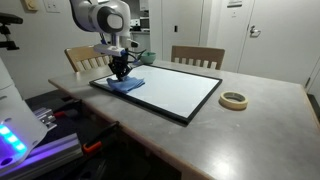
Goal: Use the blue cloth to wipe the board
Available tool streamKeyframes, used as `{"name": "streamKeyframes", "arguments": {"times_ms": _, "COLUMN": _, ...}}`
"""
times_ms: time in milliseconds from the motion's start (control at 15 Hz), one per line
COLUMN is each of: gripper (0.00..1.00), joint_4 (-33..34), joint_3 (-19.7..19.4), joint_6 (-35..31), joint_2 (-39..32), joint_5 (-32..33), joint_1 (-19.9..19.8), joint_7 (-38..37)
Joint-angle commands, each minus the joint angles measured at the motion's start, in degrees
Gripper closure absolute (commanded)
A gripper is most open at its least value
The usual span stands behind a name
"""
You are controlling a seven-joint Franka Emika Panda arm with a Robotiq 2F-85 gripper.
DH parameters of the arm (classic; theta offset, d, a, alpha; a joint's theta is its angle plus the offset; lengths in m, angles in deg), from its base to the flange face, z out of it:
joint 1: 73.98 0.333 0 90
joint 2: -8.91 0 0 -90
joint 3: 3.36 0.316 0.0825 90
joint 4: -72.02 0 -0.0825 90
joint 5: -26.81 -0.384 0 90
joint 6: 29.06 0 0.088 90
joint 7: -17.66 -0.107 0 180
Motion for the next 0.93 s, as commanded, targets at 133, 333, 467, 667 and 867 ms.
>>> {"name": "streamKeyframes", "arguments": {"times_ms": 133, "gripper": 0.99, "joint_4": 5.9, "joint_3": 0.5, "joint_6": 2.3, "joint_2": -5.7, "joint_5": -0.5, "joint_1": 3.5, "joint_7": -3.6}}
{"name": "streamKeyframes", "arguments": {"times_ms": 333, "gripper": 0.99, "joint_4": 9.1, "joint_3": 0.7, "joint_6": 3.8, "joint_2": -7.6, "joint_5": -0.6, "joint_1": 5.3, "joint_7": -5.5}}
{"name": "streamKeyframes", "arguments": {"times_ms": 467, "gripper": 0.99, "joint_4": 11.0, "joint_3": 1.0, "joint_6": 4.8, "joint_2": -8.8, "joint_5": -1.0, "joint_1": 6.1, "joint_7": -6.5}}
{"name": "streamKeyframes", "arguments": {"times_ms": 667, "gripper": 0.99, "joint_4": 13.3, "joint_3": 1.6, "joint_6": 7.5, "joint_2": -9.4, "joint_5": -1.6, "joint_1": 7.1, "joint_7": -8.3}}
{"name": "streamKeyframes", "arguments": {"times_ms": 867, "gripper": 0.99, "joint_4": 14.2, "joint_3": 2.5, "joint_6": 9.8, "joint_2": -9.3, "joint_5": -2.5, "joint_1": 7.6, "joint_7": -9.6}}
